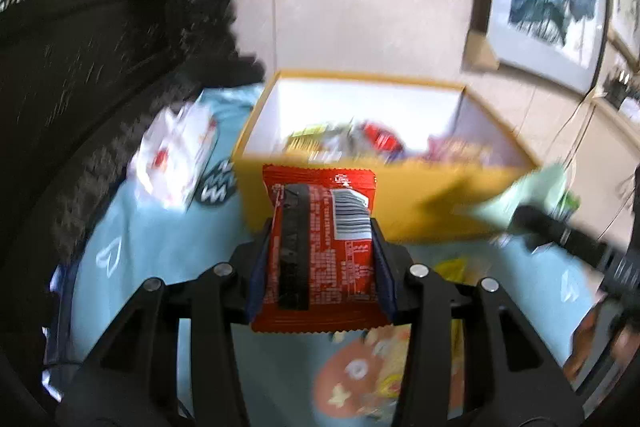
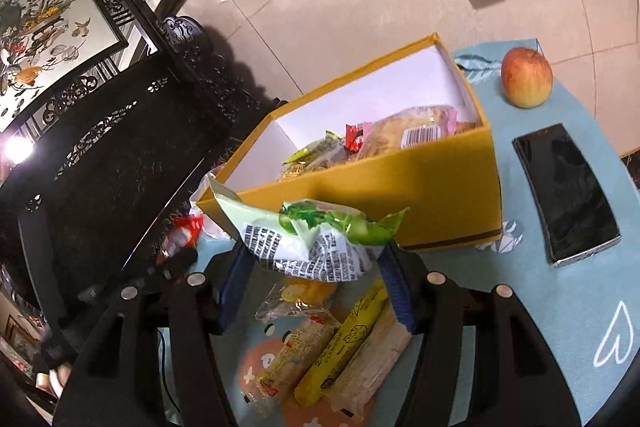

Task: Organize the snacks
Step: 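Grasp the green snack bag with the right tool while the left tool holds the red bar, then lower the red bar and green bag into the yellow box and release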

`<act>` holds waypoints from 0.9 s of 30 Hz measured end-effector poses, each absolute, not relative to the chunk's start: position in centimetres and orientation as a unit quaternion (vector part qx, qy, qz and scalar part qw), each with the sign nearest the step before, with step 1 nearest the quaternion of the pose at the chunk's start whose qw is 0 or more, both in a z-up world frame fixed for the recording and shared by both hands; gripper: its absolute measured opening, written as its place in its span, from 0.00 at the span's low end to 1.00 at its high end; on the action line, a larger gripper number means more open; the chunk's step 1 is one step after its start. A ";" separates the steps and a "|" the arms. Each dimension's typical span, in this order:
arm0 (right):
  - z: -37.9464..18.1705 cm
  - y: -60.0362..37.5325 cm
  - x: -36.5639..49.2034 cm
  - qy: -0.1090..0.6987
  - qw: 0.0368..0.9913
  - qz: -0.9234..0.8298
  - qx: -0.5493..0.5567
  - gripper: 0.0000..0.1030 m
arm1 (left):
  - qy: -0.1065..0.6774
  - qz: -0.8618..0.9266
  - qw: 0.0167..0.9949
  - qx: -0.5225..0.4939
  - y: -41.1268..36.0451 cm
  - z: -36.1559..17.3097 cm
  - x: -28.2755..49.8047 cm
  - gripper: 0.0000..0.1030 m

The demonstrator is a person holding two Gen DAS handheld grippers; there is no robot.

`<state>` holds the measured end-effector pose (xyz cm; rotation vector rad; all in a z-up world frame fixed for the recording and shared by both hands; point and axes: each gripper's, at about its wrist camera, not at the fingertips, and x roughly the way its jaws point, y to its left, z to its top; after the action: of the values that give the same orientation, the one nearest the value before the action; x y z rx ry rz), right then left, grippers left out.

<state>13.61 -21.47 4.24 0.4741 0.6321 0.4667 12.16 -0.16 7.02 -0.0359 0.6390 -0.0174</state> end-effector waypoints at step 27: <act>-1.3 -15.8 20.5 0.461 0.864 0.192 0.060 0.42 | 0.299 -0.049 0.952 -0.036 -0.8 7.0 16.4 0.43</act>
<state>20.53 -15.80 -1.34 0.1256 0.9660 0.4027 16.38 -0.84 6.99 -0.0735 0.6084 -0.0990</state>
